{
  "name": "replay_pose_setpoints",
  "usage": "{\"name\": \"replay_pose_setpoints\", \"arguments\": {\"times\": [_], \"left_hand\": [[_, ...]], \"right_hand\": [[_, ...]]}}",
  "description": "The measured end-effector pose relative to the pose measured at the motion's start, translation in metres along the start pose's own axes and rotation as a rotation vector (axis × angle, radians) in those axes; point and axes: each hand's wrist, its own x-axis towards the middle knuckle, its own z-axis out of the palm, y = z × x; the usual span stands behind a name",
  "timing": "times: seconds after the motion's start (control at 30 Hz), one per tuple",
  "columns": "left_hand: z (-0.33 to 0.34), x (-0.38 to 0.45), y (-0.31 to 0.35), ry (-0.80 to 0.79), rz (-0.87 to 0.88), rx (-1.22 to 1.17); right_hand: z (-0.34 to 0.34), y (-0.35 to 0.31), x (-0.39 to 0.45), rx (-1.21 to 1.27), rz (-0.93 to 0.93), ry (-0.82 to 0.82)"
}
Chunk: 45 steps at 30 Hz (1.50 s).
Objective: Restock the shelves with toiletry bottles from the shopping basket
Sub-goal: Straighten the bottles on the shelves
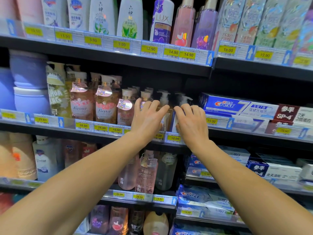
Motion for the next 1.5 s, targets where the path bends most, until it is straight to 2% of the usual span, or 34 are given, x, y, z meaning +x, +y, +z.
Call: {"name": "replay_pose_setpoints", "arguments": {"times": [0.67, 0.9, 1.17, 1.37, 1.5], "left_hand": [[-0.006, -0.001, -0.002, -0.021, 0.026, -0.037], [-0.037, -0.031, -0.007, 0.068, 0.083, -0.167], [-0.062, -0.126, -0.041, -0.031, 0.05, -0.294], [-0.073, -0.204, -0.082, -0.219, -0.075, -0.34], [-0.083, -0.257, -0.122, -0.271, -0.15, -0.368]], "right_hand": [[-0.008, 0.001, -0.001, 0.044, 0.009, -0.033], [-0.043, -0.012, -0.024, 0.223, 0.054, -0.06], [-0.067, -0.078, -0.096, 0.325, 0.053, -0.243], [-0.078, -0.146, -0.131, 0.425, 0.033, -0.352], [-0.082, -0.202, -0.146, 0.532, 0.03, -0.436]]}}
